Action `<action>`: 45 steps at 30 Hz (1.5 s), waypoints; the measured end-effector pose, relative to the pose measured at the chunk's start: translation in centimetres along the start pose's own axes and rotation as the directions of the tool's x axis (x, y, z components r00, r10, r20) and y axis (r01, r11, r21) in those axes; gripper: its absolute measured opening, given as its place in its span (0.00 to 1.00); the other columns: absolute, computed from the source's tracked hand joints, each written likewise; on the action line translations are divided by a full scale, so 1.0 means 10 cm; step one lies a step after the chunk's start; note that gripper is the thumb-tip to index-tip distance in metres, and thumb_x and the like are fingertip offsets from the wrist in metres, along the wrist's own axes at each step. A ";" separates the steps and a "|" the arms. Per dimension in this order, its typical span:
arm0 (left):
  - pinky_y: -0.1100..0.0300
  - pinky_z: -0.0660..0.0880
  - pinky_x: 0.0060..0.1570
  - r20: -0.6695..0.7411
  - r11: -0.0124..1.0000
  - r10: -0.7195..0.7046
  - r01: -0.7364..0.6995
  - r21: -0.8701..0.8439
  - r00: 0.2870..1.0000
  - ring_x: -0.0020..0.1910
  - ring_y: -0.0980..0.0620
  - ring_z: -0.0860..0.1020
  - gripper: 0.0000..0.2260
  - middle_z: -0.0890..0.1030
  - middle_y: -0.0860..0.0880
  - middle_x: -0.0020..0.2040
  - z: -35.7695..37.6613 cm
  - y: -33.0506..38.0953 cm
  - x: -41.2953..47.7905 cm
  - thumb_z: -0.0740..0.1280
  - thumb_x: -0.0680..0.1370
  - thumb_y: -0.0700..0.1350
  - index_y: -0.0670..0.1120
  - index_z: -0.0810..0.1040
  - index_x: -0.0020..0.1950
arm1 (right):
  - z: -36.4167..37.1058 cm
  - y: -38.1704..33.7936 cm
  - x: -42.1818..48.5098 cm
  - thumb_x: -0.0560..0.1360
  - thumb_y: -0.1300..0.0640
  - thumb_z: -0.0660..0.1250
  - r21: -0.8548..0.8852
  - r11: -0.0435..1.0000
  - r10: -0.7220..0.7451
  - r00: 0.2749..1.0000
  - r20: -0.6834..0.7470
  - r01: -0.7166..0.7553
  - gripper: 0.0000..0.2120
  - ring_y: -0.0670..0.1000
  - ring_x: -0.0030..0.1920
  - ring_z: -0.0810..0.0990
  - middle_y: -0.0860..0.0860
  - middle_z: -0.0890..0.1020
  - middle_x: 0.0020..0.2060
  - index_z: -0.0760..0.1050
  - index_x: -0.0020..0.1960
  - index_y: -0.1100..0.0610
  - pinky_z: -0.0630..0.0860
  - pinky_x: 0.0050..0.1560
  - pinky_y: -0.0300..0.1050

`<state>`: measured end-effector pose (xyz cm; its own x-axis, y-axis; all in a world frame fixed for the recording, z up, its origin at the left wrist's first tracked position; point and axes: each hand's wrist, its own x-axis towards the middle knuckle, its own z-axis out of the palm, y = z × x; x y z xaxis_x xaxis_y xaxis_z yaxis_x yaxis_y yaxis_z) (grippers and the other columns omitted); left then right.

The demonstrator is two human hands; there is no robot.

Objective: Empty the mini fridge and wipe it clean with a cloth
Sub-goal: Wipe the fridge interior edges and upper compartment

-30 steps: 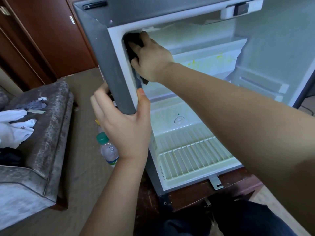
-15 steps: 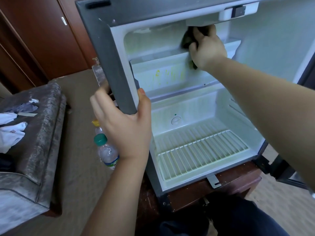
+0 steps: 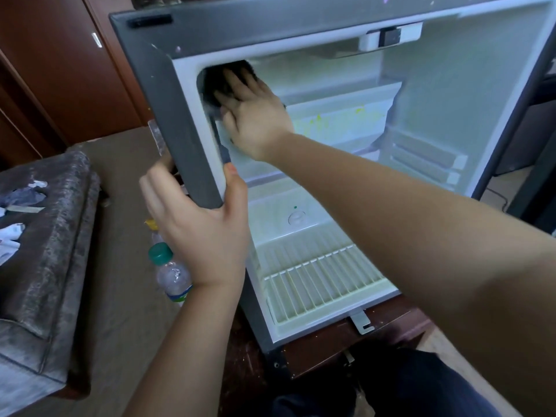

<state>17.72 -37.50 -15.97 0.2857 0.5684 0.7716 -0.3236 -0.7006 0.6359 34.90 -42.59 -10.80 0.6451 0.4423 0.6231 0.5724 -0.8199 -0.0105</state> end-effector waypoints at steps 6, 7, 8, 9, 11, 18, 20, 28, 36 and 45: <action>0.77 0.61 0.48 0.005 1.000 0.005 -0.005 -0.008 1.000 0.47 0.61 0.65 0.18 0.69 0.48 0.50 0.00 -0.02 0.00 0.69 0.72 0.46 0.35 0.72 0.55 | -0.10 0.76 -0.17 0.83 0.47 0.49 -0.029 0.974 0.224 0.974 -0.041 -0.226 0.24 0.58 0.76 0.55 0.59 0.57 0.76 0.56 0.77 0.52 0.50 0.73 0.45; 0.76 0.61 0.48 0.007 1.000 0.007 -0.007 -0.011 1.000 0.47 0.61 0.65 0.18 0.69 0.48 0.49 0.00 -0.02 0.00 0.69 0.73 0.46 0.35 0.72 0.55 | -0.13 0.89 -0.19 0.83 0.47 0.49 -0.042 0.961 0.272 0.962 -0.034 -0.273 0.25 0.59 0.75 0.57 0.60 0.57 0.76 0.56 0.78 0.53 0.52 0.72 0.46; 0.76 0.61 0.47 0.008 1.000 0.011 -0.010 -0.011 1.000 0.47 0.61 0.65 0.18 0.69 0.48 0.49 0.00 -0.02 0.01 0.69 0.73 0.46 0.35 0.72 0.54 | -0.17 1.02 -0.20 0.82 0.47 0.49 -0.054 0.945 0.323 0.946 -0.019 -0.324 0.25 0.61 0.73 0.60 0.62 0.58 0.75 0.55 0.78 0.54 0.54 0.72 0.47; 0.75 0.62 0.46 0.005 1.000 0.016 -0.016 -0.008 1.000 0.46 0.61 0.65 0.17 0.69 0.48 0.49 0.00 -0.02 0.01 0.69 0.73 0.46 0.35 0.72 0.54 | -0.21 1.13 -0.21 0.82 0.46 0.49 -0.064 0.925 0.375 0.927 -0.004 -0.375 0.26 0.62 0.71 0.62 0.63 0.58 0.75 0.55 0.78 0.55 0.56 0.70 0.49; 0.69 0.64 0.46 0.002 1.000 0.020 -0.020 -0.004 1.000 0.46 0.59 0.65 0.17 0.69 0.48 0.48 0.00 -0.03 0.01 0.70 0.73 0.47 0.35 0.72 0.53 | -0.27 1.32 -0.20 0.81 0.42 0.49 -0.068 0.880 0.471 0.882 0.018 -0.469 0.29 0.65 0.67 0.66 0.64 0.56 0.75 0.54 0.77 0.56 0.60 0.68 0.51; 0.64 0.65 0.46 0.016 1.000 0.006 -0.006 -0.016 1.000 0.44 0.55 0.68 0.19 0.71 0.45 0.47 -0.01 -0.02 0.01 0.69 0.72 0.48 0.34 0.73 0.53 | -0.38 1.48 -0.18 0.77 0.34 0.54 -0.039 0.785 0.619 0.783 0.065 -0.618 0.40 0.65 0.69 0.66 0.62 0.51 0.76 0.47 0.78 0.58 0.62 0.67 0.53; 0.63 0.66 0.46 0.031 1.000 0.001 0.000 -0.023 1.000 0.45 0.49 0.71 0.20 0.73 0.42 0.47 0.00 -0.02 0.02 0.69 0.72 0.48 0.33 0.73 0.53 | -0.40 1.46 -0.17 0.76 0.34 0.56 -0.030 0.777 0.629 0.776 0.048 -0.628 0.41 0.65 0.68 0.67 0.62 0.57 0.74 0.50 0.77 0.59 0.63 0.66 0.54; 0.53 0.72 0.48 0.040 0.999 0.020 -0.018 -0.051 0.999 0.48 0.43 0.73 0.21 0.74 0.40 0.49 0.00 -0.07 0.02 0.69 0.72 0.49 0.34 0.74 0.55 | -0.48 1.66 -0.25 0.76 0.43 0.62 0.087 0.796 0.596 0.801 0.062 -0.599 0.29 0.61 0.65 0.72 0.59 0.71 0.67 0.65 0.73 0.54 0.71 0.63 0.50; 0.45 0.73 0.50 0.035 0.999 0.029 -0.028 -0.041 0.999 0.50 0.42 0.74 0.21 0.75 0.39 0.50 0.01 -0.08 0.02 0.70 0.72 0.48 0.35 0.74 0.57 | -0.20 0.37 -0.08 0.77 0.42 0.56 0.170 0.934 0.317 0.948 0.012 -0.314 0.20 0.60 0.58 0.77 0.54 0.71 0.65 0.73 0.65 0.47 0.74 0.56 0.47; 0.49 0.73 0.48 0.043 1.000 0.026 -0.025 -0.008 0.999 0.49 0.41 0.74 0.20 0.75 0.39 0.49 0.01 -0.06 0.03 0.68 0.72 0.48 0.33 0.73 0.55 | -0.15 0.10 -0.01 0.79 0.50 0.58 0.316 0.941 0.119 0.992 0.029 -0.122 0.15 0.58 0.56 0.77 0.54 0.78 0.57 0.77 0.61 0.50 0.73 0.53 0.46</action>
<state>18.06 -36.97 -16.09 0.3154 0.5313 0.7862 -0.3377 -0.7115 0.6163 34.65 -43.94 -9.68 0.7229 0.3518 0.5947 0.6199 -0.7103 -0.3334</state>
